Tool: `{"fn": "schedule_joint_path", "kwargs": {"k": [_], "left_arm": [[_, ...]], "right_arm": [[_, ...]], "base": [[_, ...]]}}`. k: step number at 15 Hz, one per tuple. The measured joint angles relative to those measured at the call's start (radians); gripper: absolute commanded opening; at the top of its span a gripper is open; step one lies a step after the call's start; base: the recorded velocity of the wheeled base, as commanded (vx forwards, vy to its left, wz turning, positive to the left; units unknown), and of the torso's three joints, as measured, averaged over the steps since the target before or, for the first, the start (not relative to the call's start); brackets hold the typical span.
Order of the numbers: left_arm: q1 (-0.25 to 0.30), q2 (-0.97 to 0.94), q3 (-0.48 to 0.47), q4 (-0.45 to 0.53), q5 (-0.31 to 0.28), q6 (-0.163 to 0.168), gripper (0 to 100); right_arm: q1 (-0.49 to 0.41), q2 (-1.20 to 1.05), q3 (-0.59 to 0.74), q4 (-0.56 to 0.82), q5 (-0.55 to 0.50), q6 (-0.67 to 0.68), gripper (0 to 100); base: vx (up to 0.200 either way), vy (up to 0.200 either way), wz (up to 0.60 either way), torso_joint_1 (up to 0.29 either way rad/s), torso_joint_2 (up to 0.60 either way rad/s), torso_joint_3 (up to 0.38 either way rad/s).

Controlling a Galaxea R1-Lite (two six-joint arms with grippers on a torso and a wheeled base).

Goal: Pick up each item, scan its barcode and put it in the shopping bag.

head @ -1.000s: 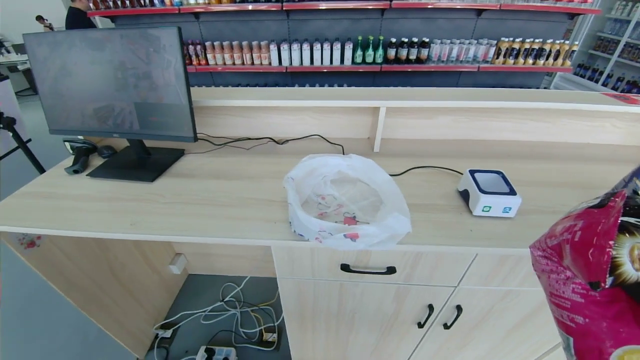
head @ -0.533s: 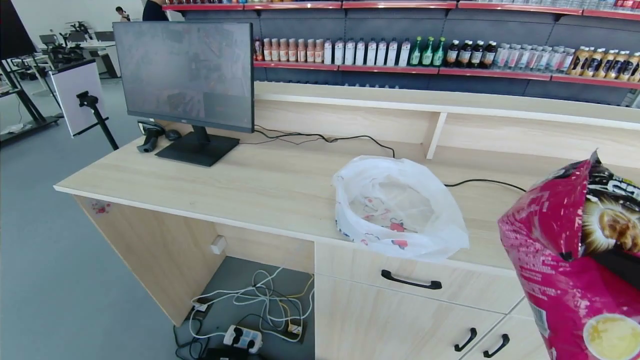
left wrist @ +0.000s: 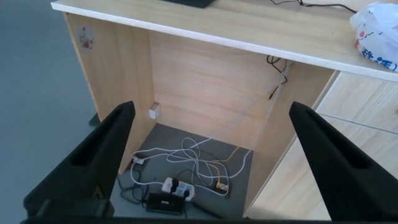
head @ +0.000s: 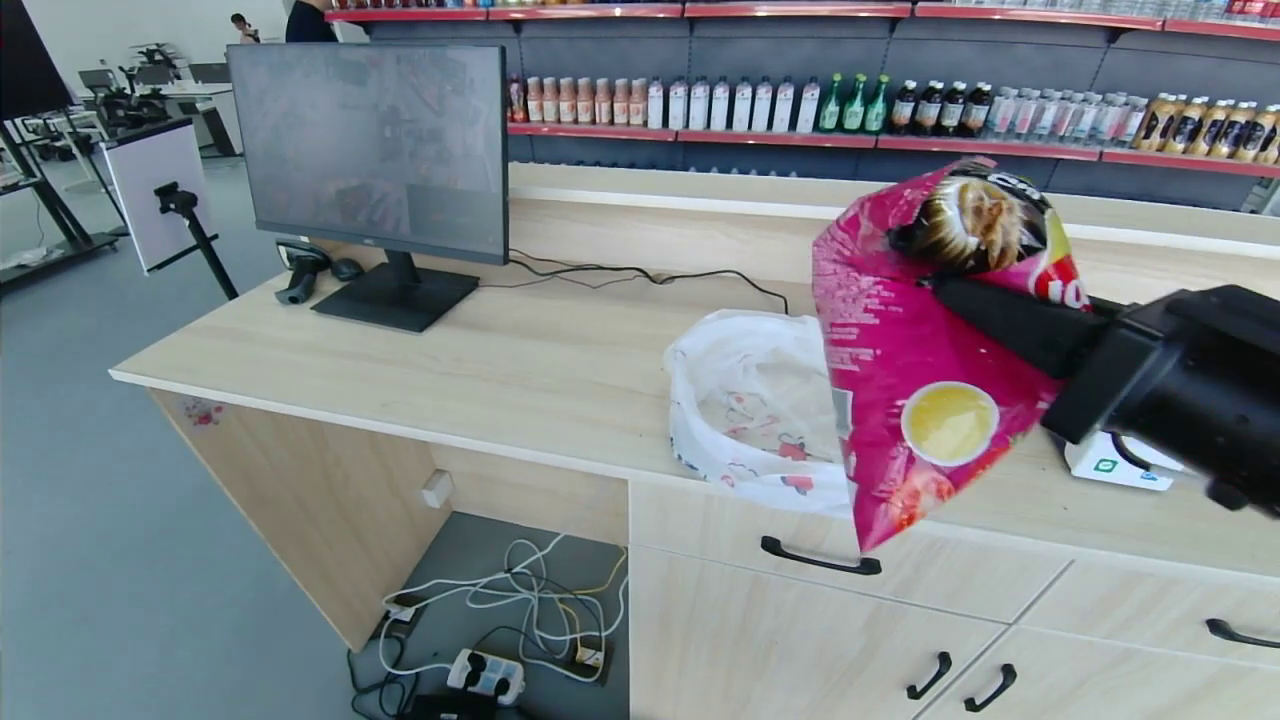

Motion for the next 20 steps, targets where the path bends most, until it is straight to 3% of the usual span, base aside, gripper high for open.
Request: {"fn": "schedule_joint_path", "kwargs": {"k": [3,9,13,16,20], "left_arm": [[0.0,0.0,0.0,0.0,0.0,0.0,100],[0.0,0.0,0.0,-0.001,0.0,0.002,100],[0.0,0.0,0.0,-0.001,-0.002,0.014,100],[0.0,0.0,0.0,0.0,-0.003,0.05,100],[0.0,0.0,0.0,0.001,-0.003,0.041,100]], "right_arm": [[-0.045,0.191,-0.15,-0.099,0.07,0.051,0],[-0.203,0.454,-0.344,-0.125,0.123,0.125,0],[-0.301,0.567,-0.362,-0.205,0.183,0.077,0],[-0.314,0.65,-0.375,-0.294,0.199,0.035,0],[-0.304,0.699,-0.375,-0.295,0.179,0.01,0]], "base": [[0.0,0.0,0.0,0.0,0.0,0.0],[0.0,0.0,0.0,0.0,0.0,0.0],[0.0,0.0,0.0,0.0,0.0,0.0],[0.0,0.0,0.0,0.0,0.0,0.0],[0.0,0.0,0.0,0.0,0.0,0.0]]}}
